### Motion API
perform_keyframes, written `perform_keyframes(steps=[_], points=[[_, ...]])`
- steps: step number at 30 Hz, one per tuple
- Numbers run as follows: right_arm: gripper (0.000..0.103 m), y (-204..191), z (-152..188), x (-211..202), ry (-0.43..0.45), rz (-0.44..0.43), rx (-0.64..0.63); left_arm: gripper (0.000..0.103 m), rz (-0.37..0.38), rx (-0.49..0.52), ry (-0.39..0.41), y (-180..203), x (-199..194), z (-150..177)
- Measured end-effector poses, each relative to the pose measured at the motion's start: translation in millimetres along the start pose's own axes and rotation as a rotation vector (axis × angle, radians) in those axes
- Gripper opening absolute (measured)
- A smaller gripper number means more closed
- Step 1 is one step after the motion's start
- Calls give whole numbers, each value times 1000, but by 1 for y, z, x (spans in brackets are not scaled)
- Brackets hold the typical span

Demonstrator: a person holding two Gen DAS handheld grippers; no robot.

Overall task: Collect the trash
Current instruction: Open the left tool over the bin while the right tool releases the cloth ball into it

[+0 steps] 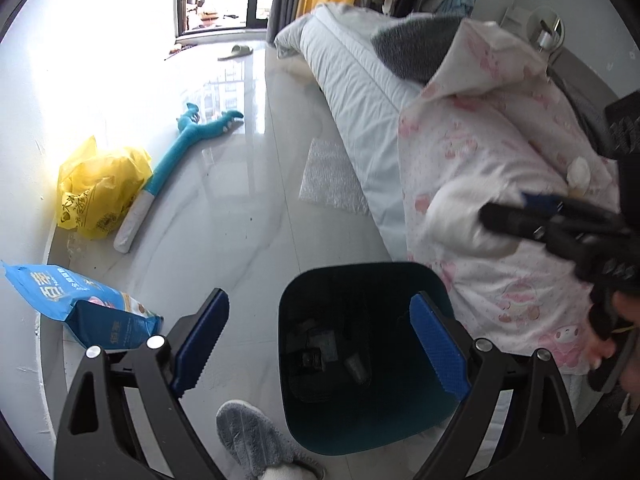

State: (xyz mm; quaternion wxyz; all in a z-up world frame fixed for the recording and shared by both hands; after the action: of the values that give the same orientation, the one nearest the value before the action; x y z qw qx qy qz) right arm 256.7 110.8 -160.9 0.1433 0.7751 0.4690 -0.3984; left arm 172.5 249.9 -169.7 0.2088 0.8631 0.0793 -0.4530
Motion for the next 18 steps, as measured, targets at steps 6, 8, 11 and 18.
perform_keyframes(steps=[6, 8, 11, 18], points=[[50, -5, 8, 30, -78, -12, 5, 94, 32, -4, 80, -7, -20, -11], [50, -9, 11, 39, -100, -17, -2, 94, 32, -7, 108, -11, -25, -14], [50, -14, 15, 51, -138, -21, -19, 94, 28, -11, 136, -15, -31, -17], [50, -22, 27, 77, -219, -16, -52, 94, 58, -38, 185, -21, -46, -23]])
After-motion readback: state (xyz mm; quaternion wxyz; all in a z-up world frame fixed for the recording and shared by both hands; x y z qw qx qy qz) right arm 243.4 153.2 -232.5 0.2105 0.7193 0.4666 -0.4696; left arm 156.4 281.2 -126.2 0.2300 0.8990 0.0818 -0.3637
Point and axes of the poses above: each gripper's, at about its wrist camera, not at the fingertips, and x roughly the way its jaws point, y to its right, z to its underside, the point moved 4 cm from there along x, roughly the way its jaws point, and after that the axes turned 12 degrees about -x, right-handed, at the moved point
